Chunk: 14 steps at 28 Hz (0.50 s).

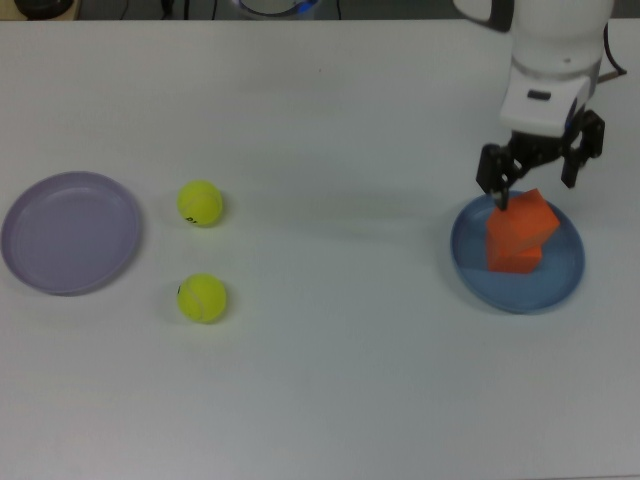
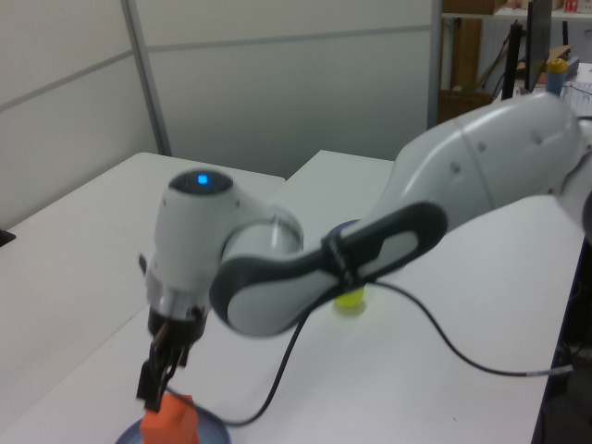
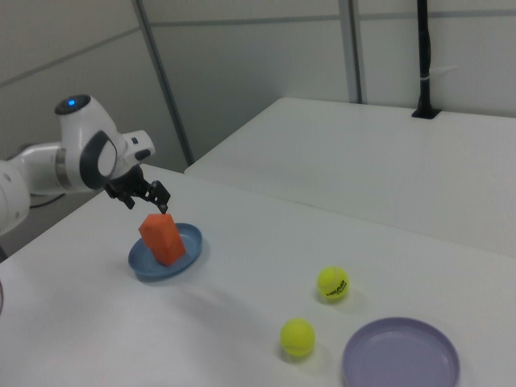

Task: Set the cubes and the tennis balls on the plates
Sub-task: 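Set the cube on the first cube on the blue plate and release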

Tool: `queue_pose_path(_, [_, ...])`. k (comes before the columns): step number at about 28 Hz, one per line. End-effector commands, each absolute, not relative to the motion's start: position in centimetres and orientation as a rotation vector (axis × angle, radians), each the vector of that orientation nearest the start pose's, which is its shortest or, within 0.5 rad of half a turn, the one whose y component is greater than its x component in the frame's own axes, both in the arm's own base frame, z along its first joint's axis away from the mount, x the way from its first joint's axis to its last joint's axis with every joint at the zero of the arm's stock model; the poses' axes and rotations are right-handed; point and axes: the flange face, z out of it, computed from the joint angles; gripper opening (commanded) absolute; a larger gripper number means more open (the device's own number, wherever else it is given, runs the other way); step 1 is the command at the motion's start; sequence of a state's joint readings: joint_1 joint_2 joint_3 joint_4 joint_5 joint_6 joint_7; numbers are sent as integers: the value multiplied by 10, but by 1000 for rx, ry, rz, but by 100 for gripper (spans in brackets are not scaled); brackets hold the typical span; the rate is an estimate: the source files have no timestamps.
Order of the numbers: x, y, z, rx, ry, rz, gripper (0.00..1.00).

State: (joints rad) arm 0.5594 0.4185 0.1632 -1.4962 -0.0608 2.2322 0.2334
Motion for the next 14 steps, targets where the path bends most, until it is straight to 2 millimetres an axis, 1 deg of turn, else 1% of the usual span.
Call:
queue_pose_path(1, [544, 392, 523, -2991, -493, -346, 100])
queue_pose_path(3, [551, 370, 533, -3002, -390, -335, 100])
queue_pose_path(6, [555, 338, 539, -3039, -302, -288, 100])
queue_pose_path(7, [556, 317, 543, -3059, -262, -267, 100])
queue_pose_path(12, [554, 262, 533, -3094, -140, -211, 100])
queue_pose_path(13, [551, 242, 526, -3105, -100, -183, 100])
queue_pose_path(14, [550, 231, 522, -3111, -77, -170, 100])
